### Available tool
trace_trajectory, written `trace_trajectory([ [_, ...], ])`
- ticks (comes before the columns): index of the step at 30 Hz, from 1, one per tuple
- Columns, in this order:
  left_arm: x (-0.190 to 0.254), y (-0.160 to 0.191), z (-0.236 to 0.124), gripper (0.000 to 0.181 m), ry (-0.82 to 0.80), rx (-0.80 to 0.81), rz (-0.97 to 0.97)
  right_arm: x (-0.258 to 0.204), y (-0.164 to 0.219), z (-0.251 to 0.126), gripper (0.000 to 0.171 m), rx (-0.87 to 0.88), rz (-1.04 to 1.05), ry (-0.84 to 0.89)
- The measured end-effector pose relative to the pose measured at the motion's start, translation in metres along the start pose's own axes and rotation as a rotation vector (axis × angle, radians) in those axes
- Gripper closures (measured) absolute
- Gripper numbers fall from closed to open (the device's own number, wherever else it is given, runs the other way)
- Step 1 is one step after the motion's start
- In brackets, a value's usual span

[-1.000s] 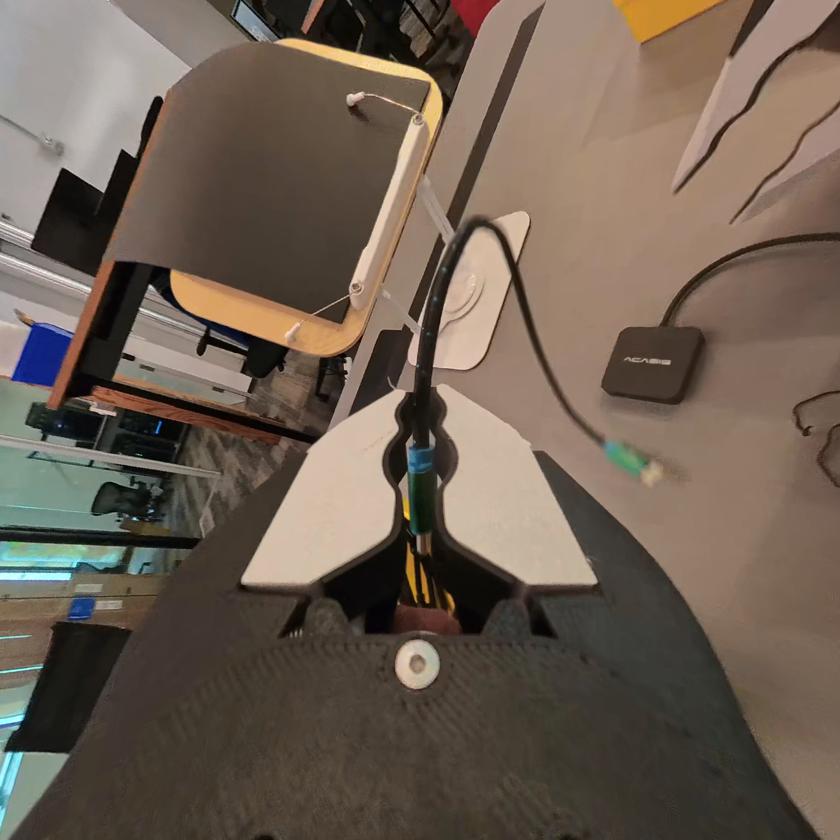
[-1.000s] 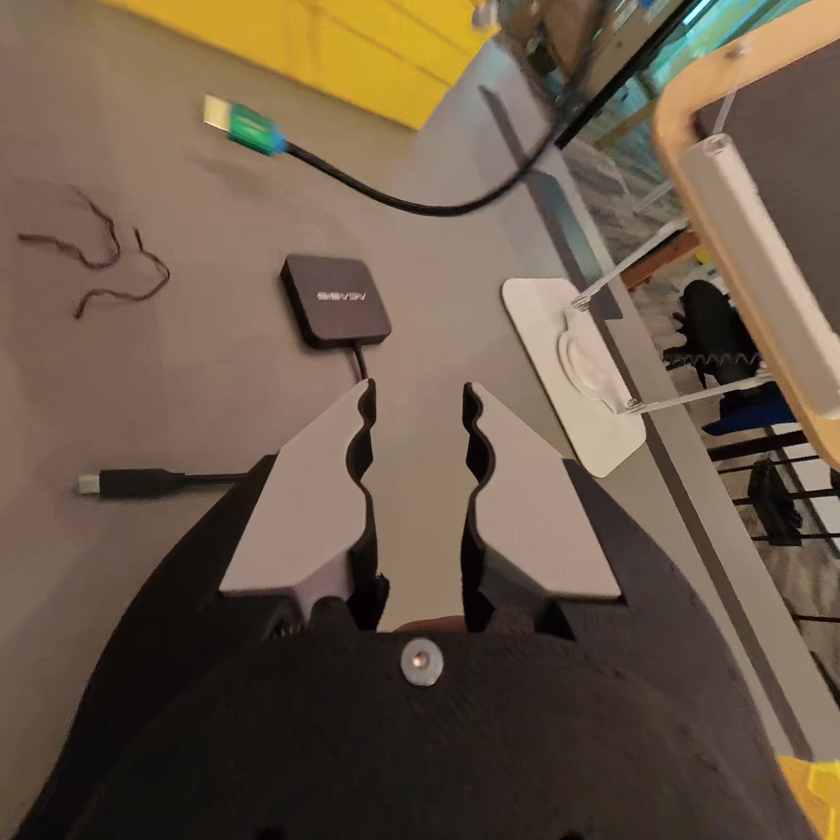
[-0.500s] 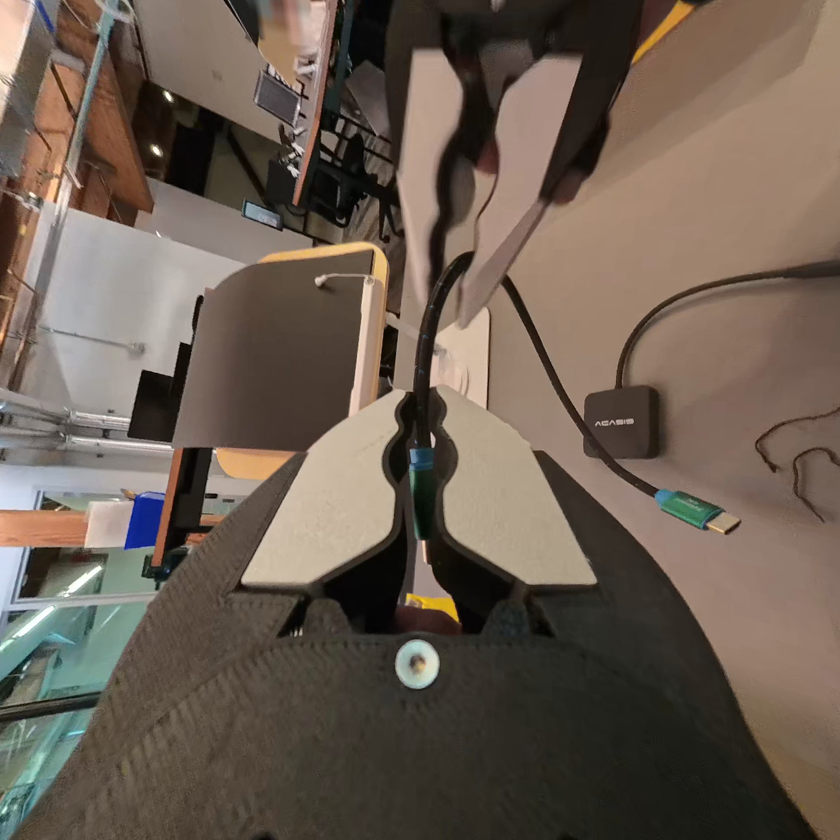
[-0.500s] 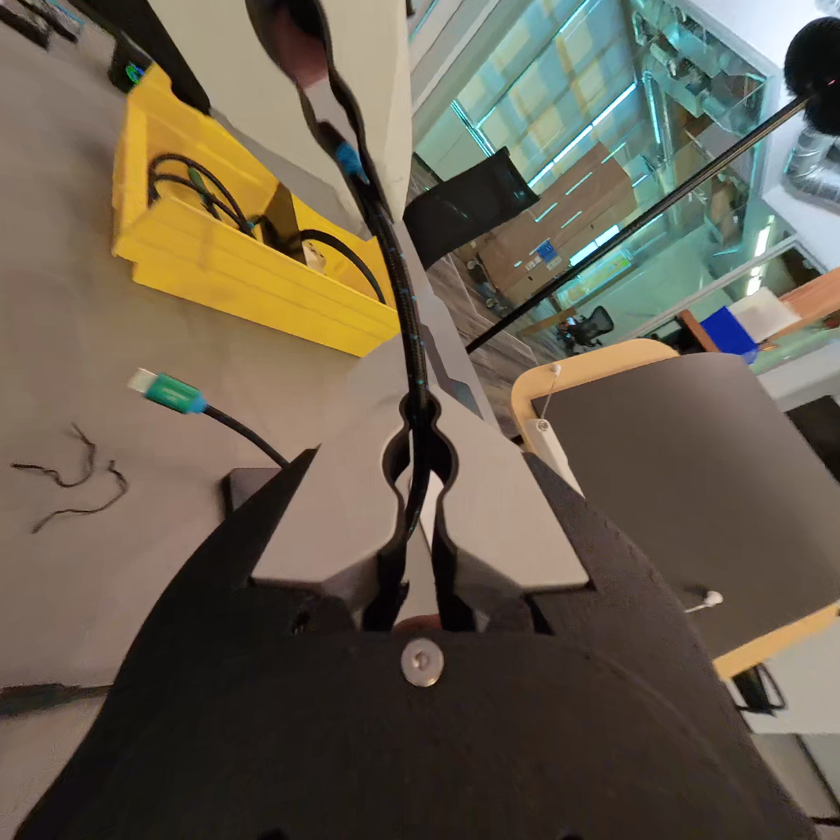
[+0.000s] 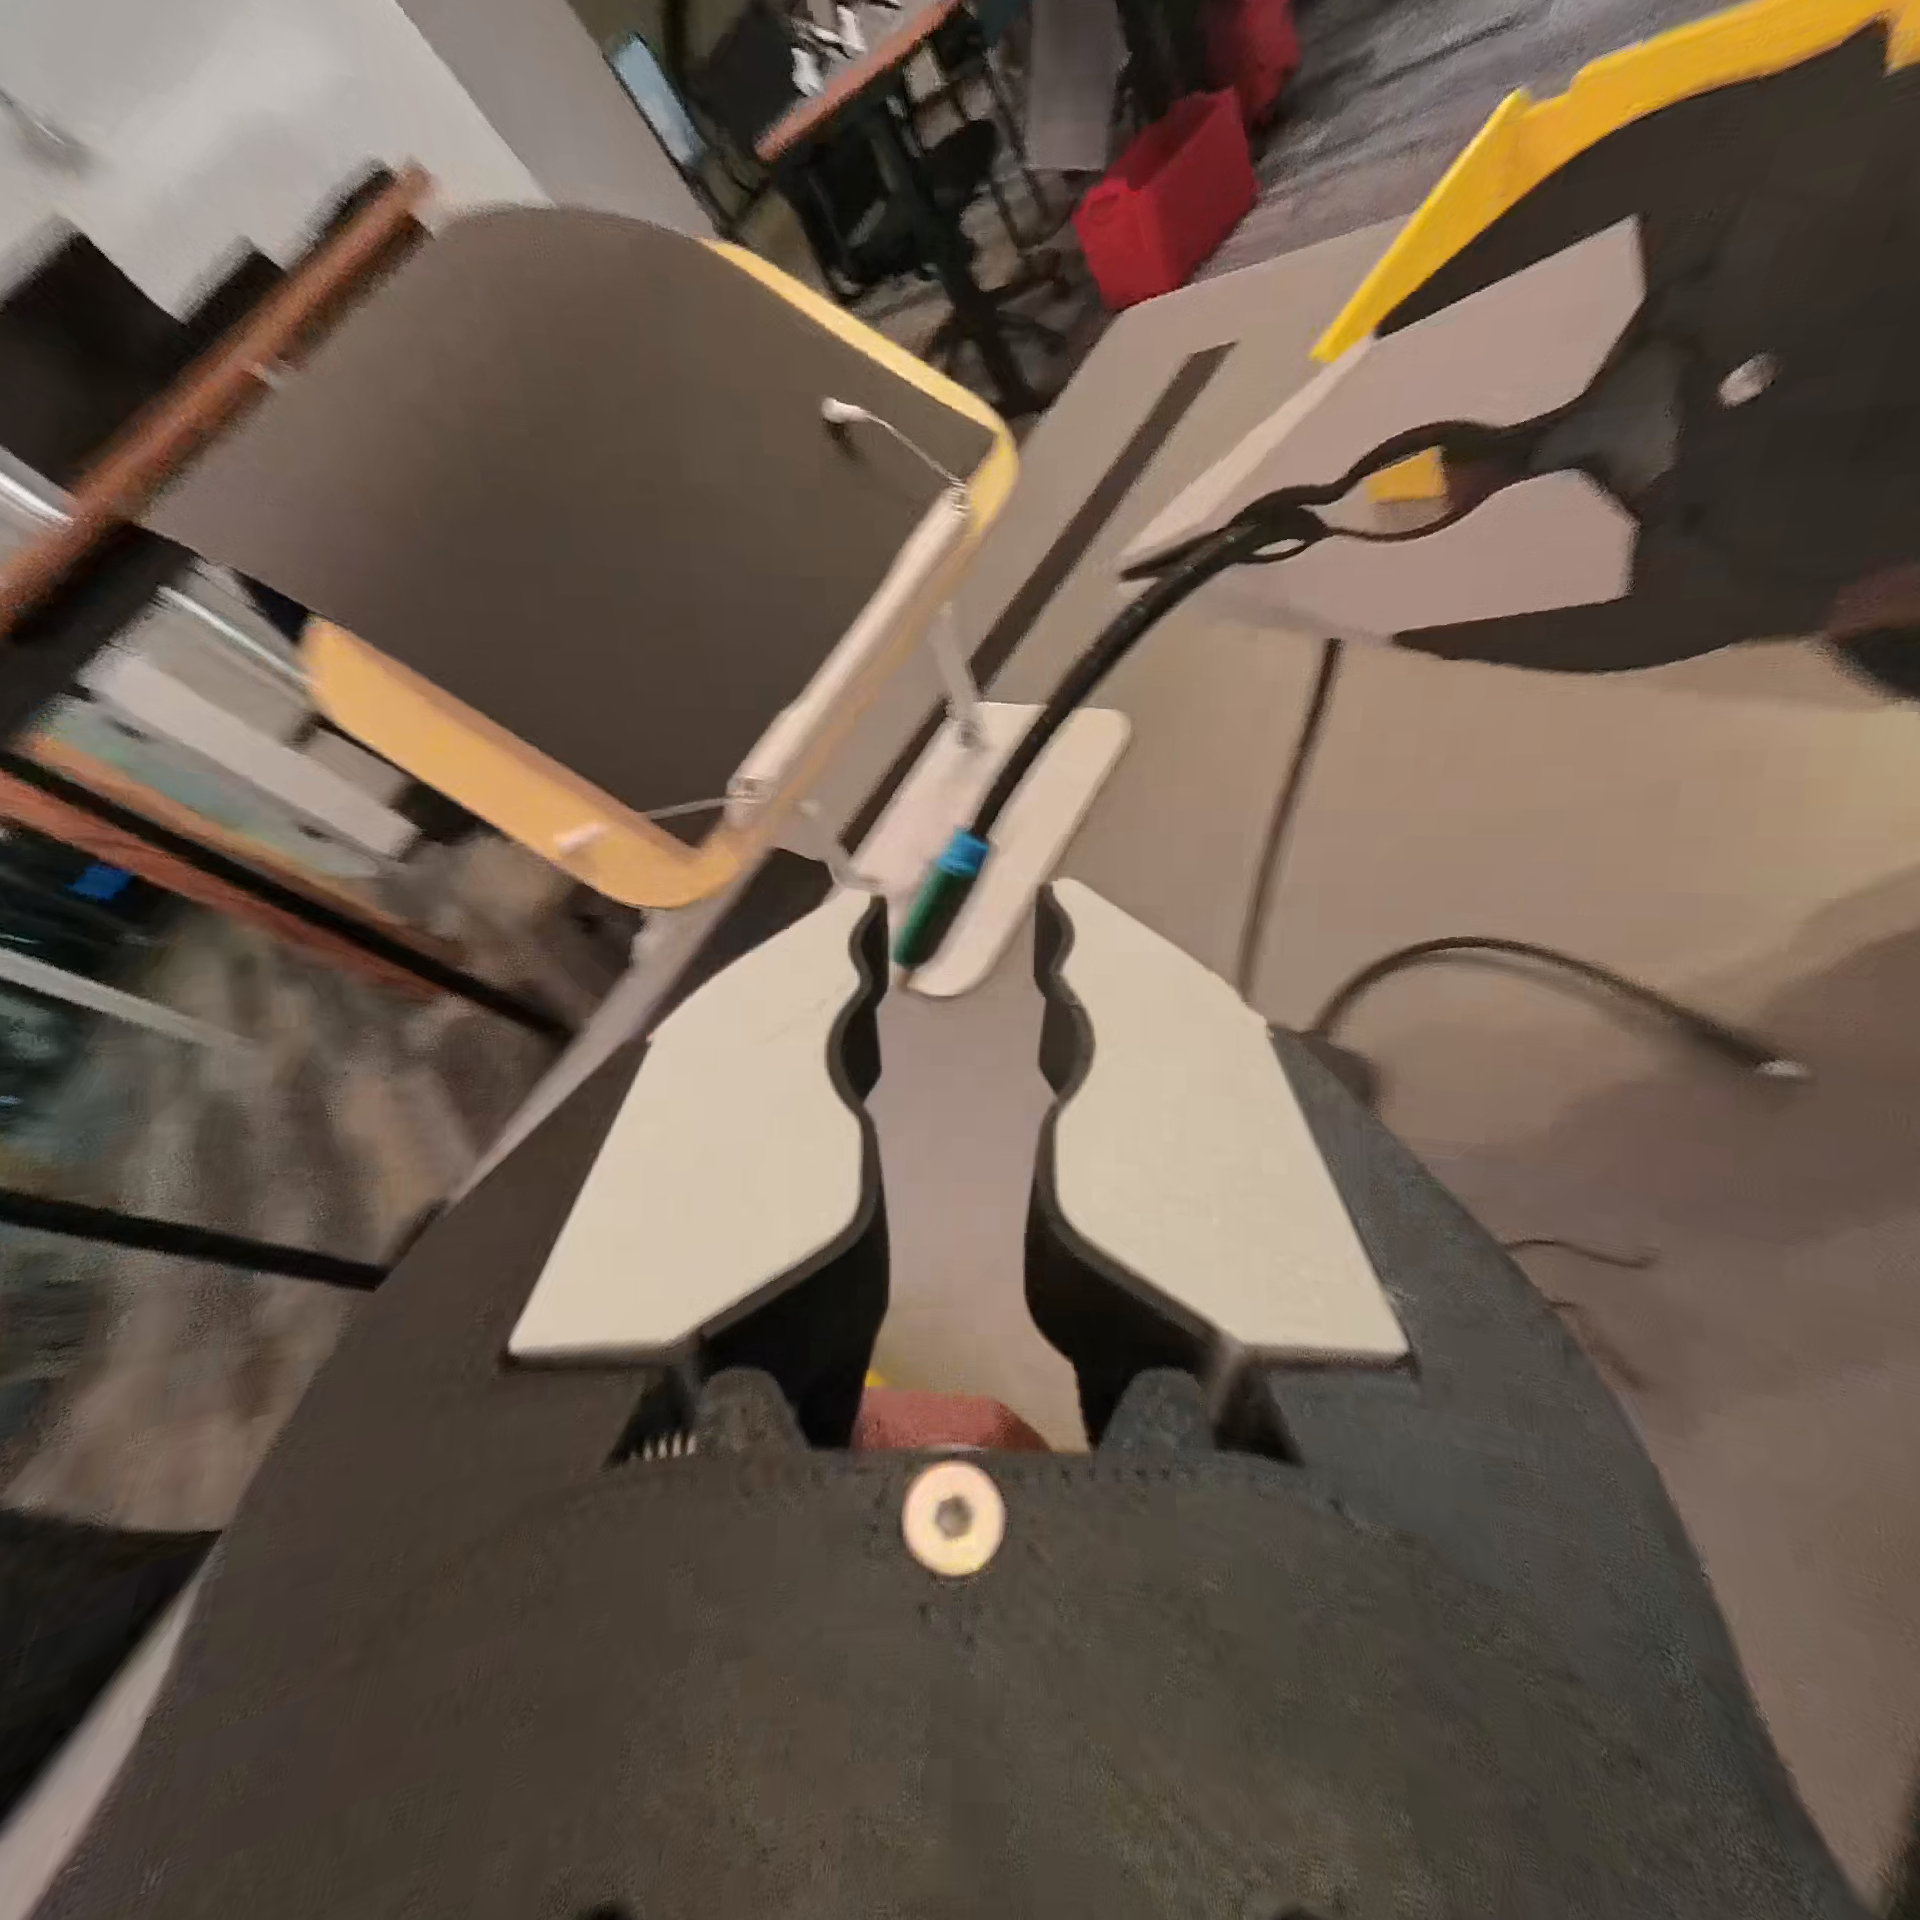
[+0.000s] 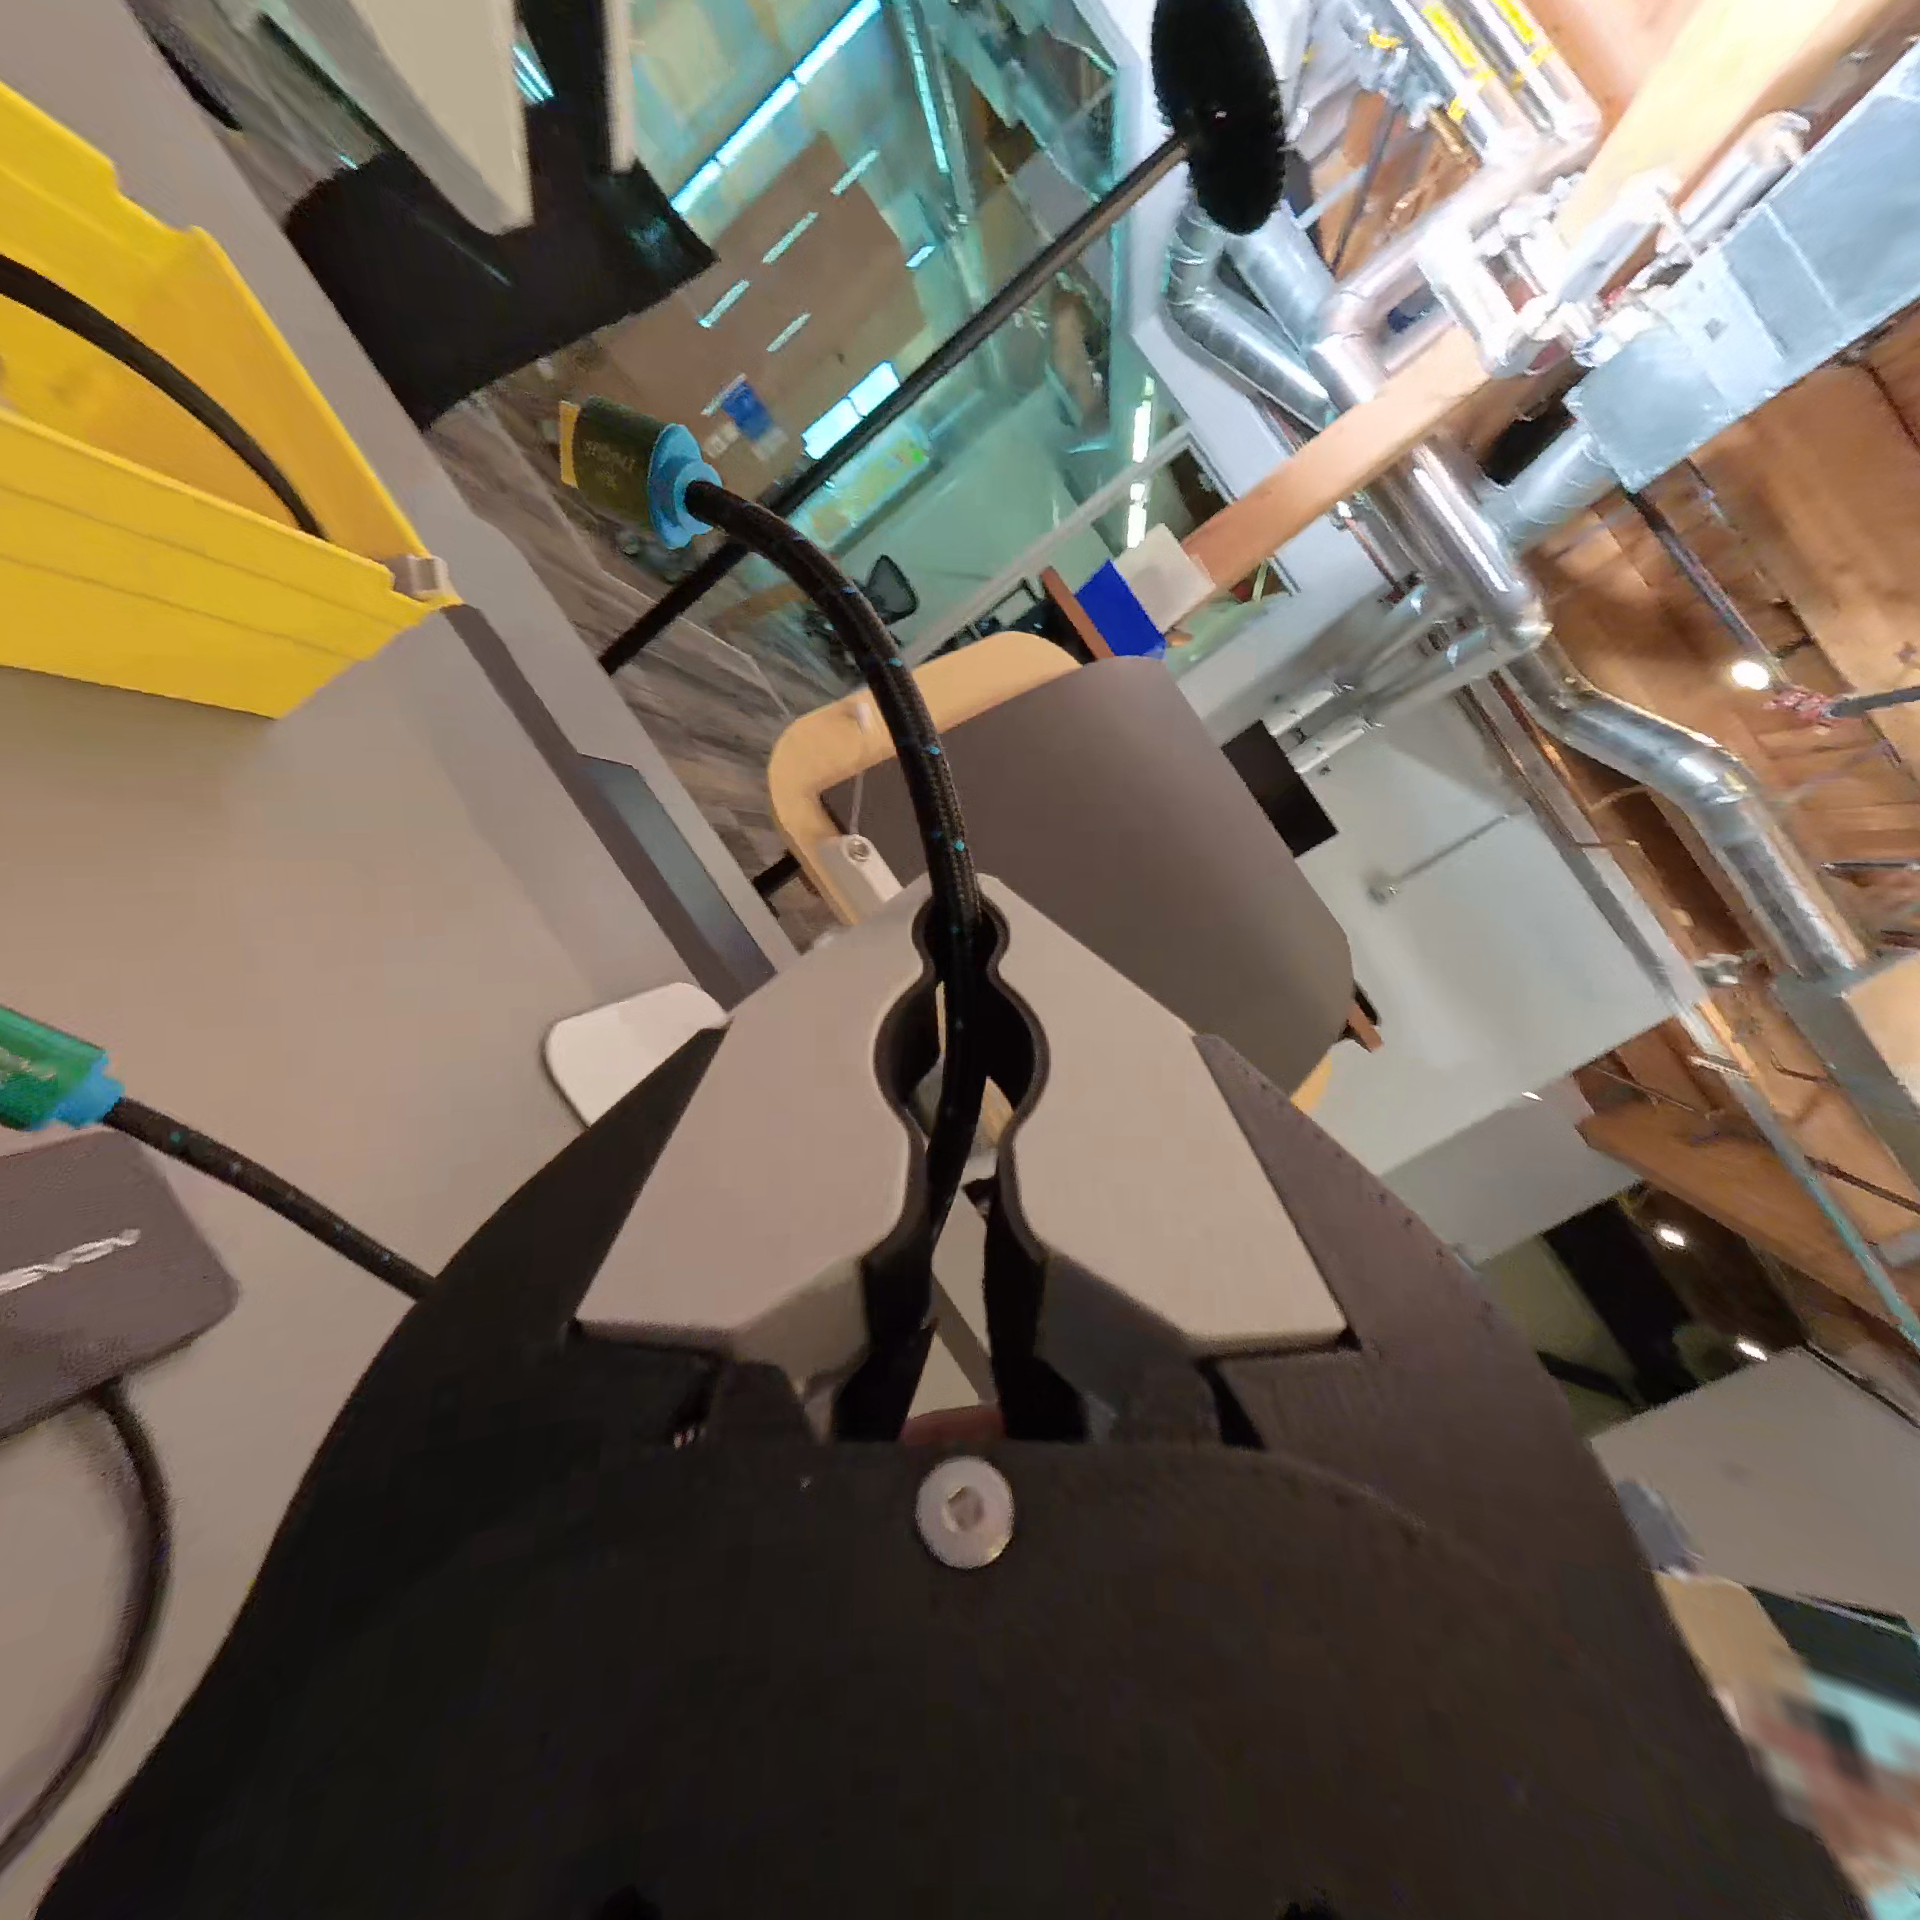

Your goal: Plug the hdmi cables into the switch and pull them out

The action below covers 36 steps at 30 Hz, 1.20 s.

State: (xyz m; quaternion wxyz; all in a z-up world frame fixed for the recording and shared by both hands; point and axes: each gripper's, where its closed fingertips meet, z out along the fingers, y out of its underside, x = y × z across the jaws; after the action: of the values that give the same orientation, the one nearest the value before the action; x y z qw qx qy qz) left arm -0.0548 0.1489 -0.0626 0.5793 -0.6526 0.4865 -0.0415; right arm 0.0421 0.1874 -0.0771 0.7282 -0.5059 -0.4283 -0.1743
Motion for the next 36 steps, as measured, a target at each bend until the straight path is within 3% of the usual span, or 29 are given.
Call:
trace_trajectory([
  [7,0.029,0.01,0.019,0.152,0.243,-0.013,-0.488,0.013,-0.011,-0.008,0.171,0.04,-0.075,0.13],
  [11,0.027,-0.005,0.027,0.133,0.312,0.156,-0.769,-0.001,-0.024,-0.012,0.171,0.084,-0.072,0.131],
  [13,0.01,-0.011,0.025,0.14,0.239,0.27,-0.857,-0.012,-0.03,-0.014,0.171,0.112,-0.062,0.116],
  [16,-0.007,-0.014,0.017,0.159,0.136,0.368,-0.846,-0.031,-0.036,-0.015,0.171,0.132,-0.067,0.08],
  [18,-0.013,-0.014,0.014,0.162,0.085,0.37,-0.812,-0.045,-0.041,-0.016,0.171,0.152,-0.076,0.064],
  [27,-0.006,0.015,0.014,0.149,0.105,0.035,-0.604,-0.038,-0.03,-0.007,0.171,0.097,-0.073,0.088],
  [29,0.001,0.019,0.014,0.149,0.156,0.003,-0.648,-0.034,-0.029,-0.006,0.171,0.097,-0.069,0.101],
  [33,0.013,0.02,0.026,0.121,0.244,0.028,-0.82,-0.036,-0.036,-0.008,0.171,0.119,-0.109,0.112],
  [36,0.01,0.023,0.032,0.137,0.228,0.072,-0.9,-0.038,-0.036,-0.011,0.171,0.121,-0.136,0.123],
])
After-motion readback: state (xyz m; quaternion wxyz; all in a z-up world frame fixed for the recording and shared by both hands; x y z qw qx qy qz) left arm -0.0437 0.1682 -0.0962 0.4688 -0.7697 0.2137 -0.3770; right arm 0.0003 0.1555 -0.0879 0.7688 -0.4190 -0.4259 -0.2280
